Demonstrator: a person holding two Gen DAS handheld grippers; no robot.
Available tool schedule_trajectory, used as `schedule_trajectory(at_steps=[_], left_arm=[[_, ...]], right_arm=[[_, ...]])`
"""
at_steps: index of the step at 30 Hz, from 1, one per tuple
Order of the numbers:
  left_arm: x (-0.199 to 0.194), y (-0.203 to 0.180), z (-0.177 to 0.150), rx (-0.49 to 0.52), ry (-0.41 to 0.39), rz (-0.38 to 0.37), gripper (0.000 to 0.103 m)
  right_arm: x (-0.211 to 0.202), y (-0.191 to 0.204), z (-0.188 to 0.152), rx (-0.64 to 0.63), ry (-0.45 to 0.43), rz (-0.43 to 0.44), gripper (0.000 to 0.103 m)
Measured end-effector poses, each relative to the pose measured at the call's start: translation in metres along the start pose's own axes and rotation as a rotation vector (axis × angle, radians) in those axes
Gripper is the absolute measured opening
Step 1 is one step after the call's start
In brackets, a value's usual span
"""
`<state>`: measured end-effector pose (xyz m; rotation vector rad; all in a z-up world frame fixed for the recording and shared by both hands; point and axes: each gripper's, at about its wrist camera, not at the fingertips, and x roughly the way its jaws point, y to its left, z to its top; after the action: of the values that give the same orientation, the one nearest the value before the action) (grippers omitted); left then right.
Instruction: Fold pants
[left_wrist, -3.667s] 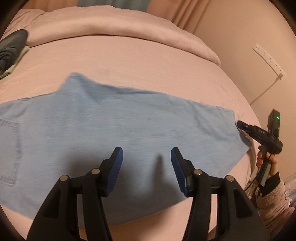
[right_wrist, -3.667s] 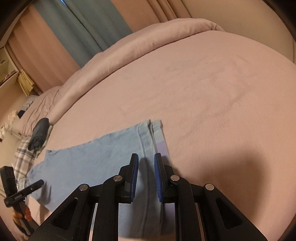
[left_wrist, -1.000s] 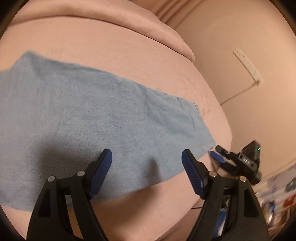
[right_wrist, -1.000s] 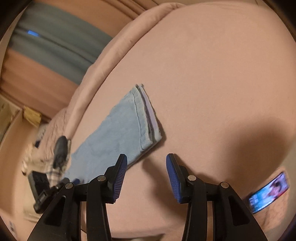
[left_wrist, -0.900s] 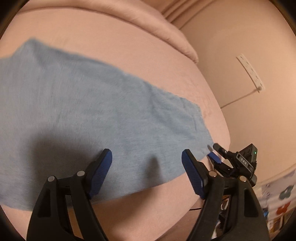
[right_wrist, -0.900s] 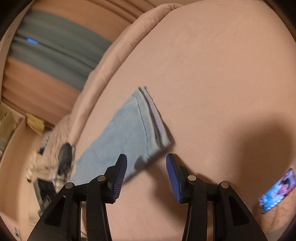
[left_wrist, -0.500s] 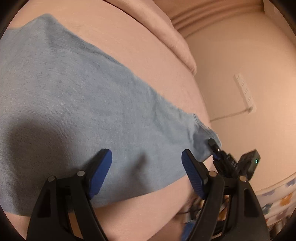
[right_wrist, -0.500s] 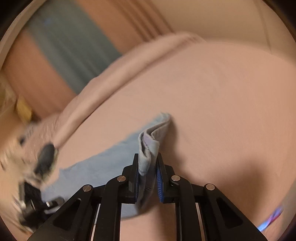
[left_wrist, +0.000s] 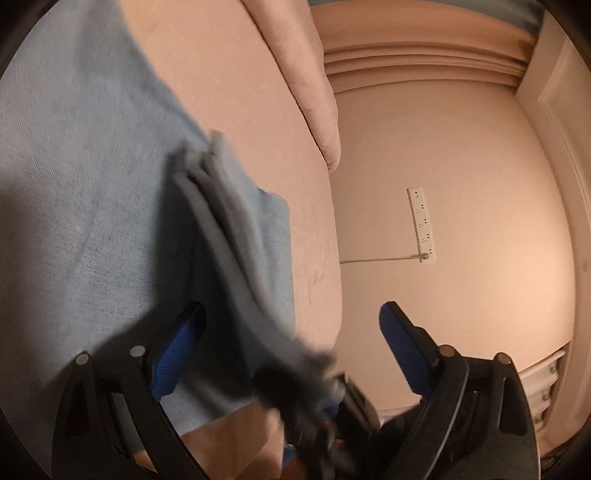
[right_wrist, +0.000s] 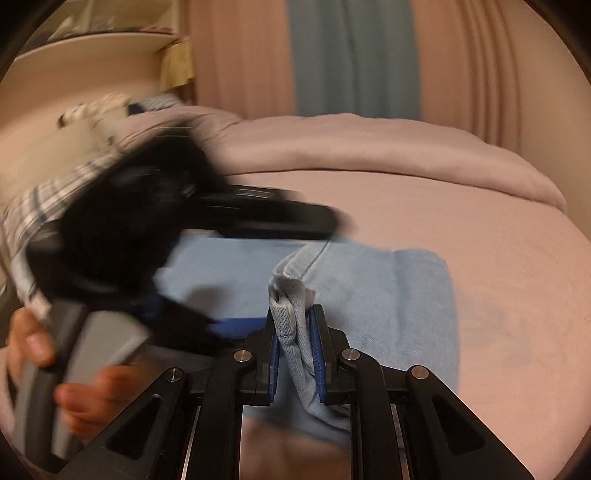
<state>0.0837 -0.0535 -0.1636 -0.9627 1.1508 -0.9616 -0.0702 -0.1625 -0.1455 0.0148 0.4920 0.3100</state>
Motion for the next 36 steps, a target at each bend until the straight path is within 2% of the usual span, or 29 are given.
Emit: schedule_trajectory(at_steps=[1, 2, 3, 4, 5, 6, 8, 12, 15, 18, 20, 23, 24, 26, 28, 29, 31, 33, 35, 36], left_arm=[[-0.003, 0.0, 0.003, 0.01, -0.009, -0.003, 0.076], [-0.005, 0.0, 0.005, 0.022, -0.018, 0.011, 0.07], [-0.009, 0.0, 0.007, 0.036, -0.028, 0.039, 0.053], [-0.011, 0.0, 0.009, 0.053, -0.023, 0.066, 0.028], [-0.014, 0.001, 0.011, 0.066, -0.022, 0.098, 0.017], [-0.019, 0.003, 0.014, 0.079, -0.029, 0.128, 0.011], [-0.031, 0.001, 0.018, 0.1, -0.071, 0.128, 0.012], [-0.059, -0.014, 0.022, 0.21, -0.174, 0.196, 0.011], [-0.078, -0.01, 0.025, 0.223, -0.206, 0.263, 0.008], [-0.093, 0.008, 0.027, 0.191, -0.225, 0.344, 0.007], [-0.097, 0.019, 0.025, 0.172, -0.229, 0.367, 0.008], [-0.095, 0.031, 0.024, 0.167, -0.211, 0.472, 0.012], [-0.097, 0.033, 0.022, 0.166, -0.21, 0.472, 0.015], [-0.107, 0.031, 0.02, 0.181, -0.228, 0.494, 0.024], [-0.118, 0.022, 0.018, 0.218, -0.275, 0.541, 0.047], [-0.128, 0.018, 0.018, 0.232, -0.297, 0.553, 0.05], [-0.14, 0.009, 0.017, 0.26, -0.34, 0.573, 0.051], [-0.141, -0.001, 0.015, 0.289, -0.352, 0.576, 0.052], [-0.13, -0.01, 0.007, 0.33, -0.323, 0.581, 0.052], [-0.122, -0.014, 0.004, 0.348, -0.304, 0.58, 0.052]], right_arm=[[0.001, 0.006, -0.002, -0.025, 0.014, 0.007, 0.018], [-0.001, 0.008, -0.005, -0.045, 0.022, 0.003, 0.018], [0.0, 0.014, -0.006, -0.07, 0.032, -0.003, 0.018], [-0.001, 0.016, -0.007, -0.086, 0.037, -0.002, 0.018], [-0.003, 0.018, -0.006, -0.096, 0.034, -0.002, 0.018], [-0.005, 0.02, -0.005, -0.104, 0.026, -0.006, 0.018], [-0.005, 0.023, 0.0, -0.105, 0.022, 0.019, 0.018], [-0.006, 0.039, 0.005, -0.143, -0.009, 0.062, 0.018], [0.0, 0.058, 0.005, -0.188, -0.017, 0.083, 0.018], [0.017, 0.073, 0.0, -0.219, 0.033, 0.124, 0.018], [0.023, 0.078, -0.007, -0.216, 0.065, 0.152, 0.018], [0.038, 0.086, -0.014, -0.238, 0.128, 0.163, 0.022], [0.04, 0.082, -0.014, -0.219, 0.153, 0.186, 0.023], [0.035, 0.066, -0.013, -0.152, 0.171, 0.228, 0.034], [0.026, 0.05, -0.007, -0.098, 0.169, 0.26, 0.04], [0.02, 0.04, -0.004, -0.067, 0.159, 0.277, 0.041], [0.004, 0.017, 0.004, 0.002, 0.116, 0.302, 0.044], [-0.009, -0.013, 0.013, 0.082, 0.077, 0.301, 0.045], [-0.011, -0.04, 0.019, 0.151, 0.061, 0.3, 0.046], [-0.008, -0.051, 0.022, 0.164, 0.062, 0.261, 0.046]])
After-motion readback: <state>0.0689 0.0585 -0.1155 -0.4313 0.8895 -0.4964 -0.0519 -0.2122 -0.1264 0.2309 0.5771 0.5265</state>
